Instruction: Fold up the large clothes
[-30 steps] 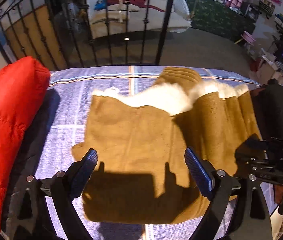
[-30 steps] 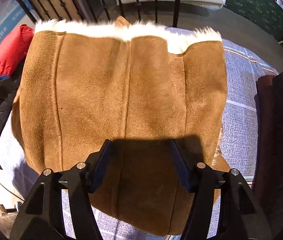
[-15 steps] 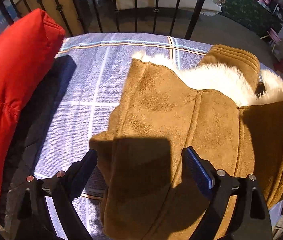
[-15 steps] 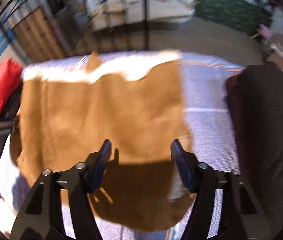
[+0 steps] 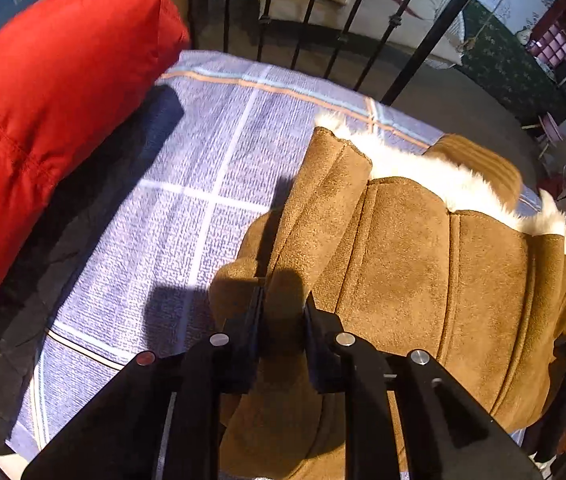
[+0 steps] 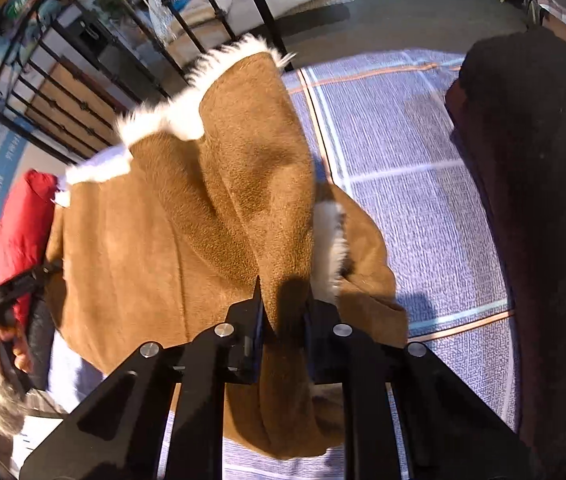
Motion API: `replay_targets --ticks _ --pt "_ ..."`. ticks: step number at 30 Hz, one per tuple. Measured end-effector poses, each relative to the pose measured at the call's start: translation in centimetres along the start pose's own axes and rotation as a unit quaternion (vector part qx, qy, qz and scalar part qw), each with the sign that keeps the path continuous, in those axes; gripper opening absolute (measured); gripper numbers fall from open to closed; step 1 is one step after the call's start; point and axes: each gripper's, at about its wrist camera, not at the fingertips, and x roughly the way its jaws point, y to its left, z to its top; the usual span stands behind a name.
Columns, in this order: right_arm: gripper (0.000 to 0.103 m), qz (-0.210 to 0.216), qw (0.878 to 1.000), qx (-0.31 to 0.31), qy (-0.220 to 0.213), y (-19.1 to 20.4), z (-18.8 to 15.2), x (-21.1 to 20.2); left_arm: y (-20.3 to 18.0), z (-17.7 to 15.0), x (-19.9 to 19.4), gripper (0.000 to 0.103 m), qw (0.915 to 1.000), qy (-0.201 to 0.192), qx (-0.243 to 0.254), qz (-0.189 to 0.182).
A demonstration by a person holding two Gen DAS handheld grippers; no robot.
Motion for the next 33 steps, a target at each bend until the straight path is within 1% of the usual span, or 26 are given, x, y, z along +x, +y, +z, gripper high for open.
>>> replay_targets --ticks 2,3,4,5,6,8,9,11,14,18,20,21,22,23,24,25,26,27,28,30,31,33 --pt "0.017 -0.012 0.999 0.021 0.027 -0.9 0.8 2.3 -1.1 0.3 1.6 0.022 0.9989 0.005 0.028 0.038" --pt "0.018 -0.012 0.999 0.034 0.029 -1.2 1.2 3.3 -1.9 0.6 2.2 0.023 0.9973 0.007 0.042 0.060" --pt "0.018 -0.019 0.998 0.043 0.029 -1.2 1.9 4.1 -2.2 1.0 2.5 0.024 0.9968 0.012 0.038 0.069" --pt "0.019 -0.027 0.998 0.041 0.032 -0.9 2.4 4.4 -2.1 1.3 2.7 0.025 0.9971 0.018 0.025 0.070" --pt "0.020 -0.037 0.998 0.033 0.037 -0.5 3.0 4.8 -1.6 1.5 2.8 0.026 0.9977 0.026 0.007 0.063" --pt "0.022 -0.038 0.998 0.031 0.047 -0.2 3.4 5.1 -0.7 1.7 3.2 0.027 0.9983 0.035 -0.012 0.046" --pt "0.024 -0.032 0.997 0.039 0.053 -0.7 3.7 5.5 -0.5 1.7 3.3 0.027 0.9984 0.037 -0.013 0.041" --pt "0.025 -0.007 0.996 0.069 0.063 -1.9 3.9 6.0 -0.4 1.7 3.5 0.027 0.9985 0.041 -0.015 0.035" --pt "0.026 -0.001 0.995 0.071 0.070 -2.2 4.2 6.5 -0.5 1.6 3.5 0.028 0.9982 0.048 -0.013 0.034" --pt "0.030 -0.009 0.995 0.067 0.067 -2.0 4.4 7.0 -0.7 1.4 3.2 0.029 0.9981 0.049 0.001 0.037" --pt "0.034 0.000 0.995 0.081 0.060 -2.3 4.1 6.8 -0.4 1.4 2.4 0.029 0.9988 0.044 0.000 0.021" --pt "0.039 0.013 0.994 0.091 0.051 -2.6 3.9 6.5 0.1 1.2 1.7 0.031 0.9991 0.041 -0.006 0.006" --pt "0.048 0.025 0.994 0.099 0.043 -3.0 3.4 5.9 0.6 1.3 1.1 0.035 0.9990 0.041 -0.014 -0.009" --pt "0.052 0.033 0.993 0.105 0.035 -3.3 3.2 5.4 1.2 1.1 0.4 0.039 0.9985 0.042 -0.026 -0.026" --pt "0.058 0.036 0.993 0.107 0.031 -3.5 2.9 5.0 2.1 0.8 -0.6 0.059 0.9975 0.042 -0.044 -0.037" --pt "0.062 0.038 0.993 0.109 0.027 -3.6 2.5 4.3 2.9 0.6 -1.6 0.082 0.9973 0.034 -0.058 -0.031" --pt "0.068 0.032 0.993 0.111 0.025 -3.7 2.3 3.8 3.9 0.2 -3.1 0.086 0.9971 0.012 -0.070 -0.025" --pt "0.078 0.020 0.993 0.117 0.024 -3.9 2.0 2.9 4.7 -0.1 -4.3 0.086 0.9964 -0.006 -0.078 -0.032" --pt "0.079 0.017 0.992 0.124 0.017 -4.1 1.8 2.2 5.6 -0.5 -5.4 0.086 0.9950 -0.016 -0.088 -0.046" --pt "0.080 0.033 0.989 0.145 -0.007 -4.9 1.2 0.4 7.1 -1.1 -6.9 0.086 0.9920 -0.020 -0.105 -0.067" --pt "0.081 0.042 0.987 0.156 -0.013 -5.3 1.0 -0.4 7.7 -1.3 -7.4 0.086 0.9910 -0.023 -0.107 -0.076" --pt "0.081 0.062 0.986 0.155 -0.013 -5.7 0.7 -1.3 8.1 -2.2 -8.3 0.086 0.9906 -0.024 -0.102 -0.089"
